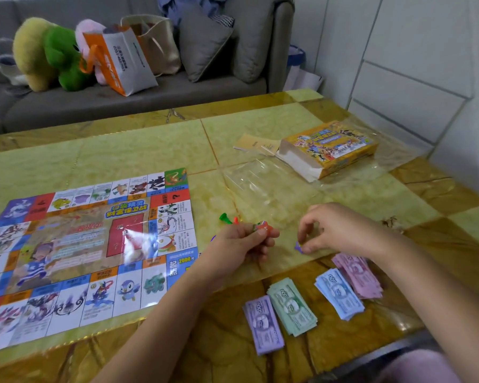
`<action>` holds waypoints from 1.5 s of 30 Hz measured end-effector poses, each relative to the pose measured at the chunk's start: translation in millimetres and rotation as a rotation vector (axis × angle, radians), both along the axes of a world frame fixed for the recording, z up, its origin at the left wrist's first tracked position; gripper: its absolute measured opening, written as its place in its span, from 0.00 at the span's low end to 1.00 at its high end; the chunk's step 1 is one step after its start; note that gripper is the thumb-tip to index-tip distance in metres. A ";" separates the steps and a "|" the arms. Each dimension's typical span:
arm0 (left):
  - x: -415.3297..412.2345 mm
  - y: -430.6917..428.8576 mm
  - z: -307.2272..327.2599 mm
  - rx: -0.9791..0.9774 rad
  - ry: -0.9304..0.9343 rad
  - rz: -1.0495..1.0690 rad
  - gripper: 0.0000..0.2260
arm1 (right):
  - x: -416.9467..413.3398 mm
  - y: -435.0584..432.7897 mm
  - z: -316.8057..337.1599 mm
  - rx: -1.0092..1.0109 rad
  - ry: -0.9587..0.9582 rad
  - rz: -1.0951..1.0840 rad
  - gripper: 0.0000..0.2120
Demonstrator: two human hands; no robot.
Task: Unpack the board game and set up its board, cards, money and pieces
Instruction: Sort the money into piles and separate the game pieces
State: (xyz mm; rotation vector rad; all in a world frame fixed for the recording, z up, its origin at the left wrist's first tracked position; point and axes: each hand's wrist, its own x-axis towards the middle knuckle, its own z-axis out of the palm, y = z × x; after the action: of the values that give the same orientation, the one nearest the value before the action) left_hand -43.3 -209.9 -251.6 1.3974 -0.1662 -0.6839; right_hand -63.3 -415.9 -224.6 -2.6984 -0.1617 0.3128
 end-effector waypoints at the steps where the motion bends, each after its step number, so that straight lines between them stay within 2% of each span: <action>1: -0.8 1.2 0.1 -0.016 0.006 -0.003 0.10 | -1.1 -2.4 -0.5 0.006 -0.006 -0.012 0.07; 3: -2.8 3.5 1.1 -0.038 0.010 0.001 0.09 | -2.8 -1.6 -1.3 0.174 -0.048 -0.075 0.05; 5: -5.2 4.1 1.1 -0.032 0.002 0.020 0.08 | -4.7 9.5 2.5 0.518 -0.049 -0.178 0.05; 6: -6.6 4.0 2.1 -0.022 -0.003 0.026 0.08 | -5.7 16.6 5.8 0.659 -0.027 -0.207 0.08; 8: -9.4 4.1 3.7 -0.011 0.002 0.029 0.07 | -7.3 30.3 9.5 0.796 0.023 -0.206 0.14; 10: -12.7 4.7 5.1 0.005 -0.001 0.032 0.07 | -7.7 42.7 8.3 0.822 0.040 -0.182 0.15; 14: -13.6 6.7 4.4 0.035 -0.052 0.105 0.07 | -1.4 53.5 1.0 0.866 0.020 -0.225 0.11; 18: -9.6 12.0 3.8 -0.054 0.003 0.093 0.06 | 2.4 53.4 1.3 0.886 0.017 -0.242 0.03; 21: -9.6 13.5 6.3 -0.110 0.049 0.061 0.10 | 1.7 51.1 3.8 0.854 -0.012 -0.241 0.03; 24: -9.6 14.1 8.4 -0.090 0.054 0.093 0.09 | -0.1 48.6 4.4 0.831 -0.008 -0.250 0.03; 30: 0.2 23.9 10.1 -0.036 0.024 0.246 0.09 | -2.1 46.4 -4.9 0.962 0.237 -0.365 0.04; 32: 1.0 24.9 10.9 -0.038 0.019 0.273 0.09 | -4.5 54.1 -10.3 0.887 0.272 -0.387 0.03; 33: 0.5 24.4 11.3 -0.039 0.017 0.276 0.09 | -5.7 57.8 -13.2 0.789 0.241 -0.379 0.03; 36: -2.8 22.3 11.3 -0.026 0.006 0.261 0.08 | -7.0 64.9 -17.2 0.345 0.001 -0.260 0.06; 38: -4.8 21.5 11.1 -0.013 -0.001 0.255 0.07 | -7.0 66.1 -15.7 0.231 -0.120 -0.233 0.08; 39: -5.3 21.4 11.5 -0.009 -0.006 0.254 0.07 | -6.1 65.4 -14.8 0.277 -0.142 -0.247 0.08; 43: -6.9 21.4 11.9 0.011 -0.024 0.236 0.06 | -5.6 64.7 -7.6 0.937 0.009 -0.346 0.11; 45: -7.9 20.5 11.3 0.036 -0.034 0.197 0.06 | -6.1 65.0 -5.6 1.011 0.035 -0.317 0.08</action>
State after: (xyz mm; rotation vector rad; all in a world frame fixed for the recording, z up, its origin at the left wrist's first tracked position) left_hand -51.2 -189.3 -240.3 1.4386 -0.0419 -0.5026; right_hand -69.4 -351.0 -230.2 -1.6775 0.1038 0.1210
